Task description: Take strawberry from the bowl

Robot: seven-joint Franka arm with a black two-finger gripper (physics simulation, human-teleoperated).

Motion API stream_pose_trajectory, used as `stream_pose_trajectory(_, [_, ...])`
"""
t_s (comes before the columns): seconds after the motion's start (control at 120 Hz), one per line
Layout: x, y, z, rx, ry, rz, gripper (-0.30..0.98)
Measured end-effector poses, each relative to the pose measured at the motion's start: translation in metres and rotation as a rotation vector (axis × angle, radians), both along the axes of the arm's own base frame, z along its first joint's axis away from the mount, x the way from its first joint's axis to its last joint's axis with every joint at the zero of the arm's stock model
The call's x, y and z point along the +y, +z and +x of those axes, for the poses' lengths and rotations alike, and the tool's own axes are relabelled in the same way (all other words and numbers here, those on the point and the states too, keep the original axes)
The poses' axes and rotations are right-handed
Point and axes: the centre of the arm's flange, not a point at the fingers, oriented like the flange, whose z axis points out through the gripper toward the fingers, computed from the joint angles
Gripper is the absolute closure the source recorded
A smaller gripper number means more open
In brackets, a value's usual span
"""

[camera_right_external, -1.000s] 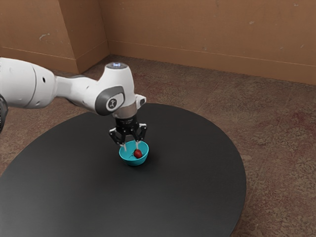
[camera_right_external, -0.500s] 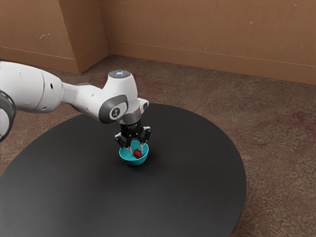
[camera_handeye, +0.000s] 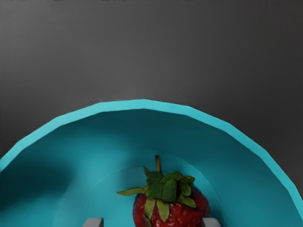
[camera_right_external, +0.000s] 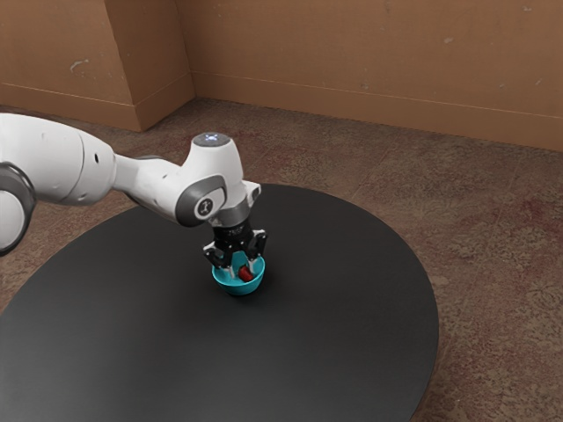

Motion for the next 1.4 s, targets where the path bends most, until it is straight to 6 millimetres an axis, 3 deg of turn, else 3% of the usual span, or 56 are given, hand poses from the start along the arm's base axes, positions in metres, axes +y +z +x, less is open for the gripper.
stream_pose_trajectory(0.358, [0.001,-0.010,0.005,-0.023,0.019,-0.011,0.48])
stream_pose_trajectory(1.008, [0.007,-0.018,0.007,-0.029,0.043,-0.006,0.65])
stream_pose_trajectory(1.092, [0.006,-0.013,0.007,-0.036,0.044,-0.003,0.67])
stream_pose_trajectory(1.233, [0.004,0.013,-0.003,-0.061,0.045,0.011,0.67])
stream_pose_trajectory(1.308, [-0.010,0.041,-0.016,-0.087,0.024,0.023,0.67])
stream_pose_trajectory(1.4, [-0.071,0.055,-0.027,-0.104,-0.065,0.019,0.67])
